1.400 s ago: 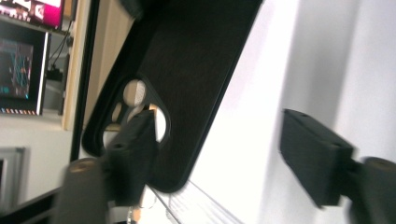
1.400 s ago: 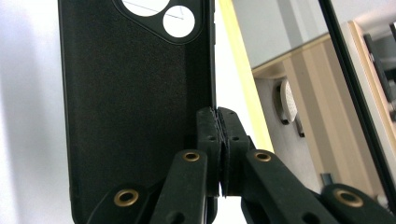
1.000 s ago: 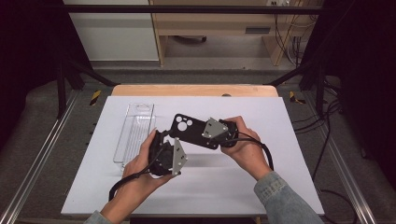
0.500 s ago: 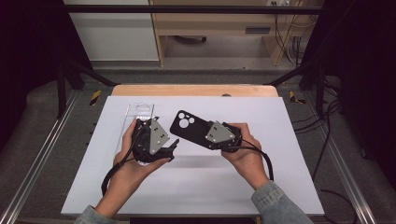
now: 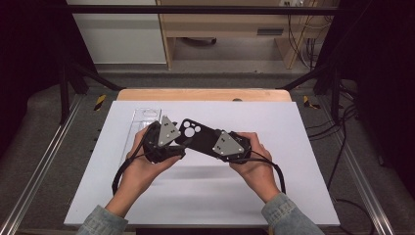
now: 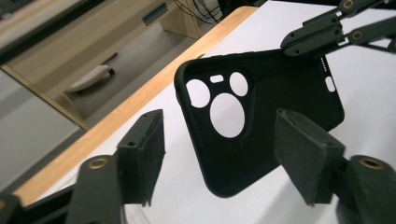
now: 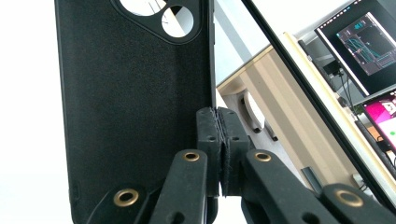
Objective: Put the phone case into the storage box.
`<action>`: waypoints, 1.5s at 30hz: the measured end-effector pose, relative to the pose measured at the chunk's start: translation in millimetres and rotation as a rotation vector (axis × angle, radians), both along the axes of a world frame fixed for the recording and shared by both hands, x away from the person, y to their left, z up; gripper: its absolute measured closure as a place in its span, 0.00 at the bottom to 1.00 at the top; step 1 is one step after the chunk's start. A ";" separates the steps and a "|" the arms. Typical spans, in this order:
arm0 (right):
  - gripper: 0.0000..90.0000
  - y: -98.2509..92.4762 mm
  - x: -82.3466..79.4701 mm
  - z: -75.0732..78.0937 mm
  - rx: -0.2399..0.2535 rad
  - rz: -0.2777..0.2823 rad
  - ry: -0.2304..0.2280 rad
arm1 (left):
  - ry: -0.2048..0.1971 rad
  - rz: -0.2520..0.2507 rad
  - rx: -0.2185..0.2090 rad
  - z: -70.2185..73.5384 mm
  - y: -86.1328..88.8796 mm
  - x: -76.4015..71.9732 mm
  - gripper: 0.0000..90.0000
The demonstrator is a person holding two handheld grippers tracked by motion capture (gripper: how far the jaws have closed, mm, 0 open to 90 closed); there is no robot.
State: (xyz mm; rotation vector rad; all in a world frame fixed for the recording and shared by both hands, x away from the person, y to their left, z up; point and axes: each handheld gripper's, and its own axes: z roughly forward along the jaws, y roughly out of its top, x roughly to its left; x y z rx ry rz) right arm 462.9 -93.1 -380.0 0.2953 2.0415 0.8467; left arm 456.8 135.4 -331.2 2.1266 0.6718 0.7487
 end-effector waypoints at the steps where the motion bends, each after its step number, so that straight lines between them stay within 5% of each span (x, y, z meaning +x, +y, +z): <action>1: 0.99 -0.1 -0.1 -0.3 0.003 -0.001 -0.002 | 0.014 0.000 -0.009 -0.2 0.4 1.9 0.43; 13: 0.99 -0.2 1.7 -6.0 0.006 -0.006 0.000 | 0.079 0.028 -0.031 -2.2 2.0 15.0 0.71; 19: 0.99 -0.3 2.6 -10.1 0.013 -0.012 0.010 | 0.156 0.048 -0.079 -6.4 3.2 29.5 0.82; 29: 0.97 -3.7 3.2 -15.3 0.051 -0.018 0.030 | 0.179 0.043 -0.187 -0.6 5.8 31.1 0.92; 31: 0.94 -4.8 4.4 -15.2 0.078 -0.015 0.049 | 0.162 0.044 -0.174 2.3 4.5 28.8 0.92; 37: 0.58 -13.7 -3.2 -7.8 0.235 -0.057 0.079 | 0.108 0.051 -0.104 11.9 6.0 30.4 0.92; 39: 0.44 -18.7 -6.4 -7.9 0.276 -0.073 0.095 | 0.070 0.048 -0.059 16.3 7.6 31.8 0.92; 45: 0.29 -52.3 -23.0 -23.3 0.461 -0.145 0.121 | 0.015 0.010 0.093 27.5 9.2 33.1 0.92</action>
